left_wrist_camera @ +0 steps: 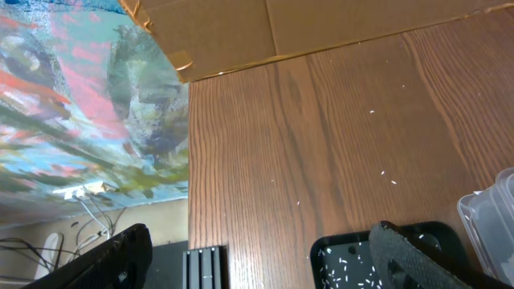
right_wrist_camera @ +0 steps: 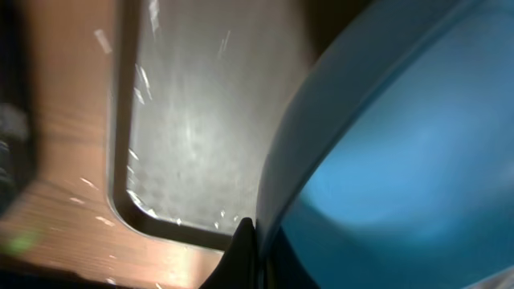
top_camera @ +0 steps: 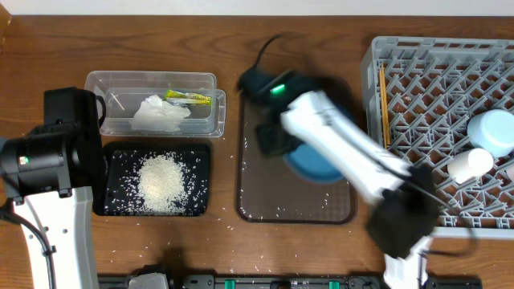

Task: Sort waste into correct bins and load items into the dishwasher rack
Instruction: 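Carry the bowl right and place it upside down in the dish rack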

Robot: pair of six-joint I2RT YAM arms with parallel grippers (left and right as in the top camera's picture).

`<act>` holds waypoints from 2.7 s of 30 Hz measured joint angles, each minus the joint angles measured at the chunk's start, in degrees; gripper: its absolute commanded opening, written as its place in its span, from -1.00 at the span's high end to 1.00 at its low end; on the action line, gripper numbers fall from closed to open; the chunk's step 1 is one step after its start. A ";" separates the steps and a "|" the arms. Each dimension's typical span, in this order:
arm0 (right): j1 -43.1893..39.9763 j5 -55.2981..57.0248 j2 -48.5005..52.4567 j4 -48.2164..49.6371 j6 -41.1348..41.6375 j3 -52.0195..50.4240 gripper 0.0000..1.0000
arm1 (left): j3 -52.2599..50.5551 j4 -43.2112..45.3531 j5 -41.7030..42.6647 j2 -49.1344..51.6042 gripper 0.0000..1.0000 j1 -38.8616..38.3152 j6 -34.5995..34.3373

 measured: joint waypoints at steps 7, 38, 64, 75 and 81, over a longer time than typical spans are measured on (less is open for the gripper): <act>-18.23 -3.39 -13.46 6.16 -8.48 1.57 0.98 | 0.00 0.00 0.00 0.00 -0.79 0.00 -0.02; -57.48 -70.34 6.36 29.05 -36.22 1.62 0.98 | 0.00 0.00 0.00 0.00 -0.79 0.00 0.00; -64.52 -54.84 5.22 17.25 -23.32 1.62 0.19 | 0.00 0.00 0.00 0.00 -0.79 0.00 -0.02; -64.52 -36.70 -8.02 13.00 -18.40 1.60 -0.51 | 0.00 0.00 0.00 0.00 -0.79 0.00 -0.02; -64.52 -34.23 -12.26 11.93 -18.23 1.60 -0.51 | 0.00 0.00 0.00 0.00 -0.79 0.00 -0.02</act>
